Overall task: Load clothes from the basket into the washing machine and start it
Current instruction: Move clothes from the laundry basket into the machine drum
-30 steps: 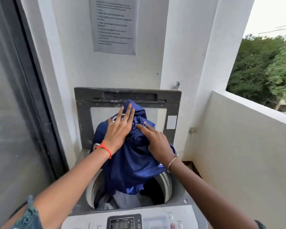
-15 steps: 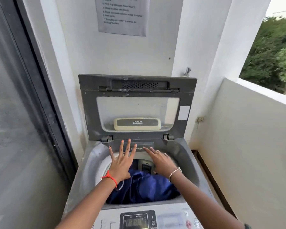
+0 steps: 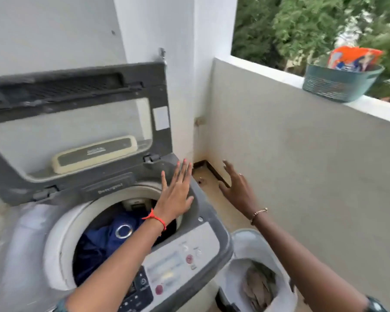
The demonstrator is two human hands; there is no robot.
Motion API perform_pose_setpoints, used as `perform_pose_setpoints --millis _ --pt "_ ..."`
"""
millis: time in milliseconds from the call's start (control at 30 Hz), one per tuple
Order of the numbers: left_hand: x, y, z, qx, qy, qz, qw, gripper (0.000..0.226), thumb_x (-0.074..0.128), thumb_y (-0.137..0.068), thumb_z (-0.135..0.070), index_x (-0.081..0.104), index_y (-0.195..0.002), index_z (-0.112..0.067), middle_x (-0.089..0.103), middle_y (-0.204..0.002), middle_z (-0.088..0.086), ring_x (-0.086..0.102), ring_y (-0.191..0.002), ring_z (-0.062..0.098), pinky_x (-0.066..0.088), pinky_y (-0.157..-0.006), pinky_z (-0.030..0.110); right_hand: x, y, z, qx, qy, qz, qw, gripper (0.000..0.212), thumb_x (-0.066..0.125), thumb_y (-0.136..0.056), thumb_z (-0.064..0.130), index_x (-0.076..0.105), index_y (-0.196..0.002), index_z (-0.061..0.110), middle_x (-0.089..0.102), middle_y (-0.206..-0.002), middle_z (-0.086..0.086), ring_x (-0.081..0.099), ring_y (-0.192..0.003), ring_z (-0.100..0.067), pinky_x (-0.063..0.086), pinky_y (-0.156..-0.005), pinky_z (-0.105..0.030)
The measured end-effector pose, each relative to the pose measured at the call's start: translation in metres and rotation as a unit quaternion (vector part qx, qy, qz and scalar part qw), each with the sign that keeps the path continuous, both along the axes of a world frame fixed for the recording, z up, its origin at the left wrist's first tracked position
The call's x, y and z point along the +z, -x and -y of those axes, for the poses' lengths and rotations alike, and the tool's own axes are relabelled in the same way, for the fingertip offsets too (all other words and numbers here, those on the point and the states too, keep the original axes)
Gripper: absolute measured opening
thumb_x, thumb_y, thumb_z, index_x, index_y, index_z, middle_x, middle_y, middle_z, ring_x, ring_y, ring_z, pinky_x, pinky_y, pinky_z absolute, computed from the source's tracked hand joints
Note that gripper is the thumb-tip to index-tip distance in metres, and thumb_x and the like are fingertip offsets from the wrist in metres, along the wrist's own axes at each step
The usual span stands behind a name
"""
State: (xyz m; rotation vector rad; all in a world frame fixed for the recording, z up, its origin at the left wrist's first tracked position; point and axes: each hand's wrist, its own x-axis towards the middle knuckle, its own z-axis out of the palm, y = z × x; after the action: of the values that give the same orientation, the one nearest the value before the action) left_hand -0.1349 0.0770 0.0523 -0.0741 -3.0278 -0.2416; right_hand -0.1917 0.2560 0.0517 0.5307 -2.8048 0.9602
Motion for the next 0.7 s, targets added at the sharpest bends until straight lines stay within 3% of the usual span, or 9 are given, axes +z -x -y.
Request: perform_pose_setpoints --millis 133,267,433,500,533,600,633,700 --pt "-0.018 0.035 -0.094 -0.079 -0.035 0.006 0.996 0.093 0.054 -0.089 -0.025 -0.022 -0.142 -0.019 -0.020 -0.155 0.001 -0.017 -0.143 0.022 0.003 -0.114 0.055 -0.028 -0.007 -0.094 -0.107 0.011 0.041 0.993 0.065 0.057 -0.083 0.021 0.027 -0.140 0.017 0.054 -0.131 -0.012 0.054 -0.112 -0.034 0.045 -0.089 -0.041" --pt "-0.057 0.054 -0.169 -0.145 -0.052 0.047 0.987 0.092 0.050 -0.088 -0.018 -0.027 -0.137 -0.025 -0.021 -0.155 0.002 -0.015 -0.143 0.027 0.003 -0.114 0.054 -0.070 -0.022 -0.165 -0.151 0.002 0.103 0.983 0.066 0.054 -0.087 0.022 0.021 -0.143 0.018 0.048 -0.138 -0.009 0.050 -0.118 -0.033 0.041 -0.091 -0.038" --pt "-0.114 0.067 -0.234 -0.191 -0.048 0.120 0.973 0.091 0.043 -0.085 -0.004 -0.031 -0.135 -0.025 -0.023 -0.154 0.001 -0.016 -0.143 0.026 -0.001 -0.115 0.050 -0.131 -0.030 -0.228 -0.173 -0.017 0.177 0.969 0.069 0.053 -0.087 0.028 0.014 -0.144 0.023 0.058 -0.125 -0.012 0.057 -0.105 -0.032 0.047 -0.082 -0.041" --pt "-0.140 0.069 -0.246 -0.204 -0.029 0.122 0.971 0.100 0.047 -0.080 -0.001 -0.029 -0.140 -0.022 -0.018 -0.153 0.002 -0.010 -0.143 0.027 0.010 -0.116 0.053 -0.152 -0.031 -0.238 -0.175 0.003 0.208 0.962 0.071 0.054 -0.086 0.027 0.013 -0.144 0.026 0.056 -0.129 -0.006 0.057 -0.107 -0.029 0.046 -0.084 -0.037" --pt "-0.154 0.071 -0.250 -0.218 -0.017 0.098 0.971 0.107 0.054 -0.073 -0.001 -0.023 -0.144 -0.020 -0.007 -0.154 0.004 0.001 -0.143 0.028 0.022 -0.112 0.055 -0.162 -0.031 -0.241 -0.174 0.012 0.220 0.960 0.072 0.054 -0.086 0.026 0.011 -0.144 0.028 0.055 -0.130 -0.004 0.056 -0.109 -0.027 0.046 -0.087 -0.037" --pt "-0.182 0.072 -0.252 -0.234 0.017 0.084 0.968 0.113 0.063 -0.060 -0.005 -0.005 -0.149 -0.016 0.023 -0.153 0.010 0.028 -0.138 0.031 0.039 -0.101 0.056 -0.182 -0.030 -0.245 -0.171 0.028 0.230 0.958 0.073 0.053 -0.087 0.025 0.008 -0.144 0.030 0.045 -0.140 0.002 0.050 -0.119 -0.025 0.041 -0.095 -0.035" --pt "-0.194 0.071 -0.253 -0.242 0.033 0.085 0.966 0.107 0.059 -0.061 -0.006 0.000 -0.150 -0.014 0.027 -0.153 0.011 0.033 -0.136 0.031 0.039 -0.101 0.056 -0.191 -0.030 -0.245 -0.168 0.032 0.230 0.958 0.074 0.053 -0.087 0.024 0.007 -0.144 0.030 0.036 -0.145 0.008 0.045 -0.123 -0.023 0.037 -0.099 -0.033" --pt "-0.217 0.068 -0.257 -0.255 0.044 0.085 0.962 0.093 0.042 -0.066 -0.008 0.004 -0.150 -0.011 0.014 -0.155 0.013 0.023 -0.140 0.032 0.027 -0.106 0.058 -0.211 -0.030 -0.245 -0.156 0.032 0.232 0.960 0.075 0.052 -0.088 0.024 0.002 -0.144 0.027 0.016 -0.146 0.018 0.035 -0.132 -0.018 0.026 -0.106 -0.027"
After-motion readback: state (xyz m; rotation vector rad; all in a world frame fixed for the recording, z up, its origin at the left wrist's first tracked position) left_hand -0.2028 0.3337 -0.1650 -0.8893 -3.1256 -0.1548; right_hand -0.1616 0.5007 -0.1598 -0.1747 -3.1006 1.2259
